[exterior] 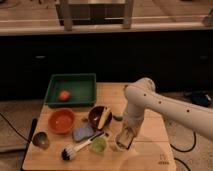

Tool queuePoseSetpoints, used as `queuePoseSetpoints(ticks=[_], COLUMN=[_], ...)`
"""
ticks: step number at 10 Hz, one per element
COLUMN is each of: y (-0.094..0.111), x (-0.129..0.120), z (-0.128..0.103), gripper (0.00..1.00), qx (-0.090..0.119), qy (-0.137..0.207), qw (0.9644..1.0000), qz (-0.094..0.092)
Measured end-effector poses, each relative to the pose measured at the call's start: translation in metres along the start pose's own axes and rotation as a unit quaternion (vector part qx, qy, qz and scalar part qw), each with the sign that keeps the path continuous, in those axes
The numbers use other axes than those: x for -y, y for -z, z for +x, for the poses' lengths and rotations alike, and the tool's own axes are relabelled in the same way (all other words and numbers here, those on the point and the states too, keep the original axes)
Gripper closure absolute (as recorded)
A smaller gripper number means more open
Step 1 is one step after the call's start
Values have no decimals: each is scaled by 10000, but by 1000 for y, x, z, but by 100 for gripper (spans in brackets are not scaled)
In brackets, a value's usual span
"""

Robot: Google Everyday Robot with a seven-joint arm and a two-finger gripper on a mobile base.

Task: Place eraser in paper cup

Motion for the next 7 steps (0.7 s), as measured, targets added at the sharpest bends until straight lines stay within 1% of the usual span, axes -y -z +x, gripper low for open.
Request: queuePoseSetpoints(ticks=[5,6,7], y=[-2,-1,-1], x=[-1,0,-1], z=[-10,-12,-12], gripper=[100,98,92], qx=[60,70,81], qy=[84,91,81], qw=[9999,9999,9999], qz=[-59,-60,-65])
